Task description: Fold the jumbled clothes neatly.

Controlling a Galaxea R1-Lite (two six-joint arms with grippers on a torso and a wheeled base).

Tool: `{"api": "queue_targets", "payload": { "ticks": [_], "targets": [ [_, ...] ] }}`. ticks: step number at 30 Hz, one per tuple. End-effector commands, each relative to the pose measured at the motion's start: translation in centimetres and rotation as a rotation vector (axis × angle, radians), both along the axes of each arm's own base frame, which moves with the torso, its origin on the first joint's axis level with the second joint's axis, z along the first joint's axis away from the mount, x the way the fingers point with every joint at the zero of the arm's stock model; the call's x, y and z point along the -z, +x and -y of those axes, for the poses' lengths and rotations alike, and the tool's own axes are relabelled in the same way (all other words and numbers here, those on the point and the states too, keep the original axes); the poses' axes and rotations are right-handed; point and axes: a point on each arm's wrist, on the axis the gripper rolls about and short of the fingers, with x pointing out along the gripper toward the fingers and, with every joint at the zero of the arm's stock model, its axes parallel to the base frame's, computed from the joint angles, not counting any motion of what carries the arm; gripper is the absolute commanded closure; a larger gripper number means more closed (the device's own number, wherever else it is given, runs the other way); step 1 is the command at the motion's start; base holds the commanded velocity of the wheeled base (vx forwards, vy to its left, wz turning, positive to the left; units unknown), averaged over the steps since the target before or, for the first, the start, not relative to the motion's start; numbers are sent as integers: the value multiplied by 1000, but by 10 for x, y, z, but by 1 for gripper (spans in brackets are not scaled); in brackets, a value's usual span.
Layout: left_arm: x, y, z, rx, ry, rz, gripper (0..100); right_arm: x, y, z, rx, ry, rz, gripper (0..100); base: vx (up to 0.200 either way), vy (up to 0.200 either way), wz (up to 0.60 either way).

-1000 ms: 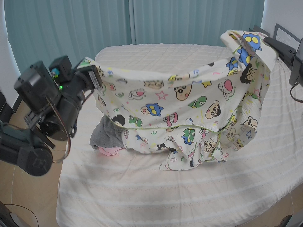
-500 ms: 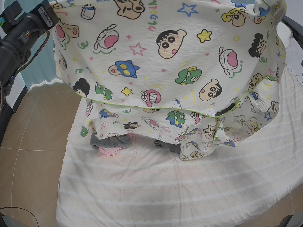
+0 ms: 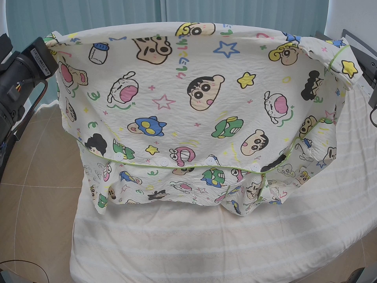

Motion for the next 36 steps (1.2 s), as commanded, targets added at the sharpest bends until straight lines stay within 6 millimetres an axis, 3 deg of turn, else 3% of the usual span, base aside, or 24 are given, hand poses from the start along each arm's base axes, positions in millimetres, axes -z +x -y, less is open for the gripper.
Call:
{"api": "queue_targets", "payload": {
  "ticks": [1, 8, 27, 36],
  "targets": [
    [4, -4, -3, -3, 2, -5, 100, 4, 0, 0, -2, -7, -13, 100, -200, 0, 0],
    [8, -3, -2, 0, 12, -19, 100, 4, -1, 1, 0, -5, -9, 100, -200, 0, 0],
    [17, -6, -3, 20, -15, -46, 100, 5, -5, 3, -2, -4, -8, 100, 0, 0, 0],
    [20, -5, -3, 23, -4, -54, 100, 5, -5, 3, -6, -7, -8, 100, 0, -200, 0]
  ]
}}
